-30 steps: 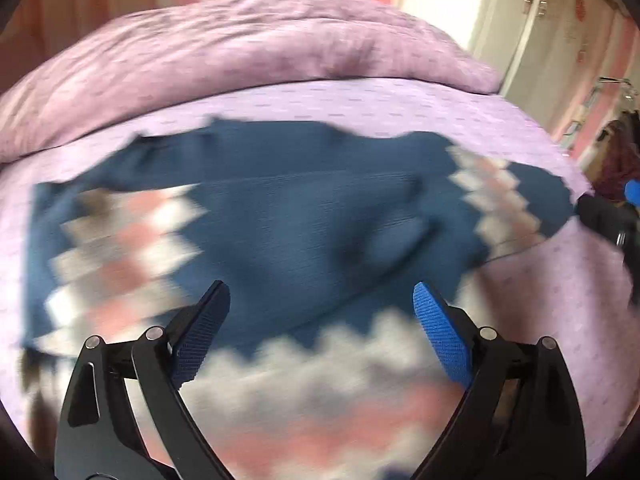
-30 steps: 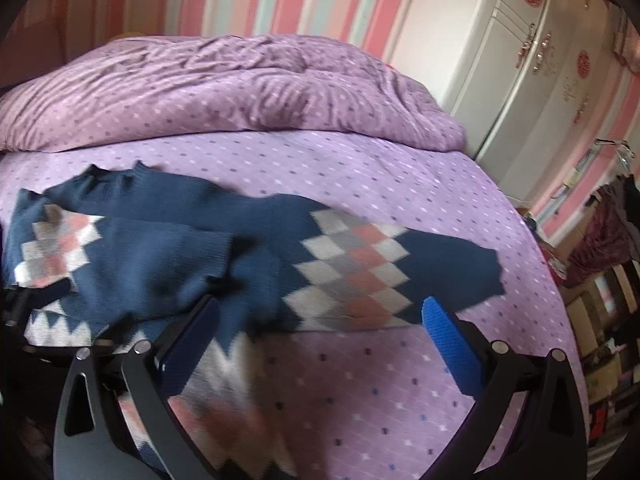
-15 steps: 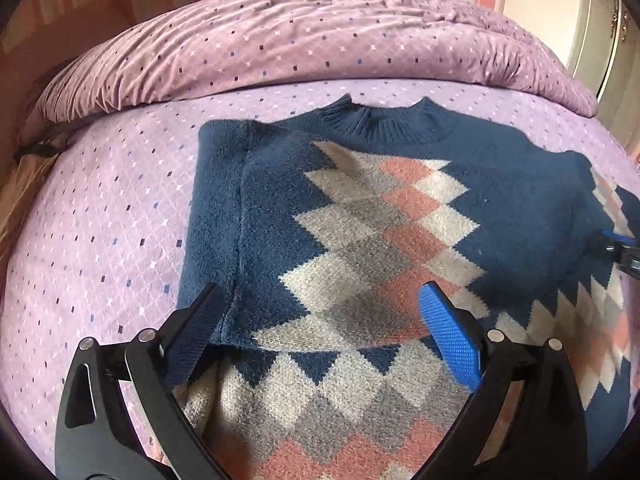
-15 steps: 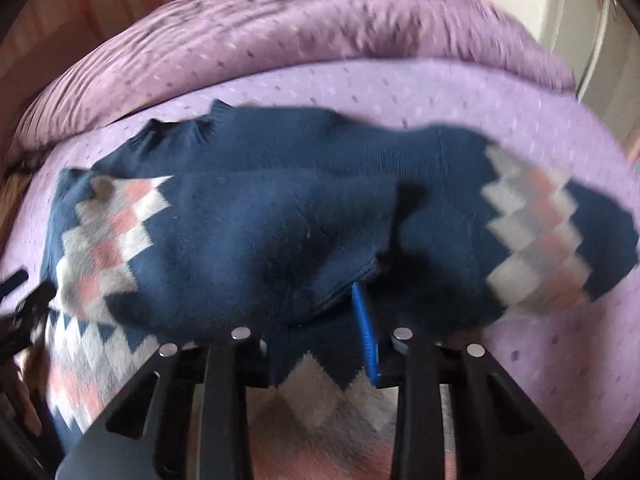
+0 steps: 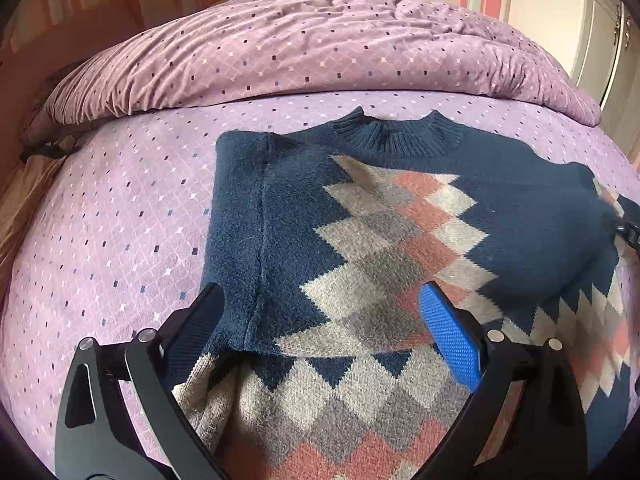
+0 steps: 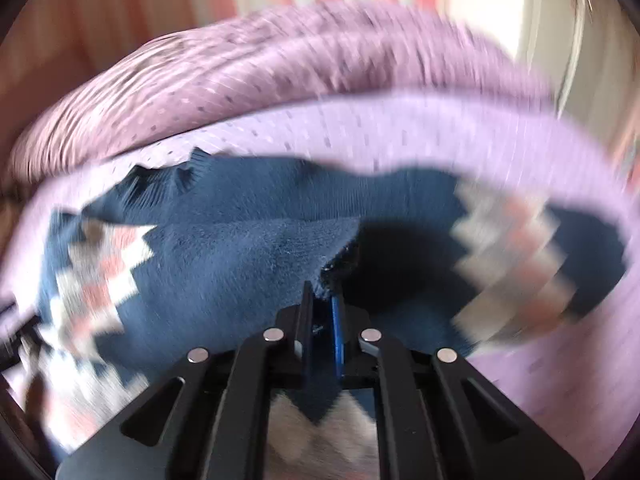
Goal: Fold small clothes
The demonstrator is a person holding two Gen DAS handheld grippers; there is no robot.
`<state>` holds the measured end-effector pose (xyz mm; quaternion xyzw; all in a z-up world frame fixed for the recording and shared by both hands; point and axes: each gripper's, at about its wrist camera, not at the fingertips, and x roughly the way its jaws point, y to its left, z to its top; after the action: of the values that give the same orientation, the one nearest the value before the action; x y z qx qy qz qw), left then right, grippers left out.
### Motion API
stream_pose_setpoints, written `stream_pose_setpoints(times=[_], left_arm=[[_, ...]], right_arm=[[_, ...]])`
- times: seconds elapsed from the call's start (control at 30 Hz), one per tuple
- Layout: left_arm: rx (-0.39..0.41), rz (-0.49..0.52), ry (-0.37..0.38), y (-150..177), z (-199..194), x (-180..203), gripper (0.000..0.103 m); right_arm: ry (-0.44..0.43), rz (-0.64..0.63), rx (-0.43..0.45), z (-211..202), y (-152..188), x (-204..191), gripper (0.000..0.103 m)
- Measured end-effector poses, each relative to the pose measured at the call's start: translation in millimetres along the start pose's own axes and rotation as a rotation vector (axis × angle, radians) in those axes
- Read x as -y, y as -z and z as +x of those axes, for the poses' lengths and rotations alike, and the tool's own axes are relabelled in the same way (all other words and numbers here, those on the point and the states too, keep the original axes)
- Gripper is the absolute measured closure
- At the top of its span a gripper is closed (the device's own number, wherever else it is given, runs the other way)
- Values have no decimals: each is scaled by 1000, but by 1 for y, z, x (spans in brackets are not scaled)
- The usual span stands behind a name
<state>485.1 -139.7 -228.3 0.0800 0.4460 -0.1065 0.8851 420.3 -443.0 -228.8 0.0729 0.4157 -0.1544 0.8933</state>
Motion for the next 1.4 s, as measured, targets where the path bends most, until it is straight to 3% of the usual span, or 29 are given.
stream_pose_setpoints(times=[0.1, 0.23, 0.33, 0.4, 0.43, 0.47, 0.53, 0.6, 0.7, 0.8, 1.0, 1.1, 1.17, 1.33, 1.37, 1.4], left_arm=[[-9, -3, -1, 1, 3, -1, 6], [-18, 2, -6, 5, 8, -2, 6], [-30, 12, -18, 8, 12, -6, 6], [-25, 1, -13, 8, 10, -12, 6], [-20, -4, -1, 8, 9, -14, 6], [-15, -8, 9, 8, 7, -16, 6], [-2, -11, 44, 7, 5, -17, 6], [-1, 10, 70, 7, 6, -13, 6], [-8, 35, 78, 11, 11, -6, 6], [-38, 50, 64, 20, 23, -3, 6], [-61, 77, 44, 27, 27, 1, 6], [-58, 59, 65, 19, 17, 3, 6], [-47, 50, 77, 13, 10, 6, 6], [-22, 35, 105, -4, -6, 18, 5], [-12, 34, 106, -7, -10, 22, 4], [-4, 34, 108, -10, -14, 26, 4]], right_arm=[[61, -50, 24, -2, 8, 5, 95], [67, -90, -87, 40, 29, 19, 95], [60, -120, -96, 38, 32, 16, 90], [-16, -51, -77, 19, 24, 25, 69], [-34, -28, -33, 4, 19, 29, 48], [-37, -22, 7, -6, 18, 29, 37], [-63, -36, 61, -23, 10, 24, 37], [-70, -82, 43, -17, 5, 16, 38], [-95, -106, -48, 8, 11, 11, 64], [-84, -131, -122, 30, 29, 7, 65], [-106, -107, -116, 35, 37, 14, 64], [-115, -115, -78, 13, 31, 15, 52], [-98, -123, -21, -8, 25, 19, 38], [-28, -69, 74, -53, 15, 63, 31], [-4, -59, 77, -56, 15, 73, 19], [32, -49, 80, -58, 16, 87, 15]])
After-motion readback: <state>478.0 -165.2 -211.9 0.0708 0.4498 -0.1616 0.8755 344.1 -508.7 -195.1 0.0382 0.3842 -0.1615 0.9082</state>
